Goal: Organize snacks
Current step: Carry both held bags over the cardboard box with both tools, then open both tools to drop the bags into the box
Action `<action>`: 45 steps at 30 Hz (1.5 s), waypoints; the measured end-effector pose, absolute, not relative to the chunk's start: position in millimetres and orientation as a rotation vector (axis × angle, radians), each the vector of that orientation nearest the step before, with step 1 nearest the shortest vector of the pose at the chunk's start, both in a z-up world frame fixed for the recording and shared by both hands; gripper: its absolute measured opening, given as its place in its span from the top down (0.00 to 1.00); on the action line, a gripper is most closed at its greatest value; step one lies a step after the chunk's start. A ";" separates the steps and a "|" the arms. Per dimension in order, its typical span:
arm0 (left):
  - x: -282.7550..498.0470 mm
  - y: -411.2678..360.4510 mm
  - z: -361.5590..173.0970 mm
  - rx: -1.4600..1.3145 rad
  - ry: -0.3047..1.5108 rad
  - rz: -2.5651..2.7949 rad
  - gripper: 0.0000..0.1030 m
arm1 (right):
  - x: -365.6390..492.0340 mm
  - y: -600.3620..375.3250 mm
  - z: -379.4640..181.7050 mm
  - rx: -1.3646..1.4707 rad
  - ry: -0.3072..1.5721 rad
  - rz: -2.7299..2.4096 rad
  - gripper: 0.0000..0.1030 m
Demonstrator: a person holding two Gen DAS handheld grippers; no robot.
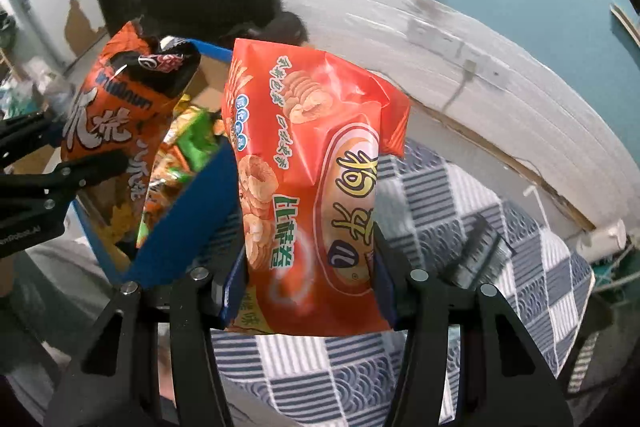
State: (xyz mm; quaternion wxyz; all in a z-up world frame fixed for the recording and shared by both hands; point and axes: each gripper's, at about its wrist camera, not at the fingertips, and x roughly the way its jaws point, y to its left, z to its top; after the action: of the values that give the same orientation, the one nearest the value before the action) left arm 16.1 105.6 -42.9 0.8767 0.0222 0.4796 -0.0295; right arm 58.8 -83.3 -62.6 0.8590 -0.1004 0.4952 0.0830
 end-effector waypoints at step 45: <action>14.7 192.5 -65.8 0.083 1.024 0.148 0.31 | 123.6 30.4 -94.5 -0.271 1.087 0.259 0.28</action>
State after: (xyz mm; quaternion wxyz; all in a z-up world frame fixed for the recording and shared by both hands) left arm 14.7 192.5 -65.8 0.8684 0.0395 0.4892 0.0705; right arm 123.6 30.4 -94.5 0.8393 -0.1280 0.5139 0.1226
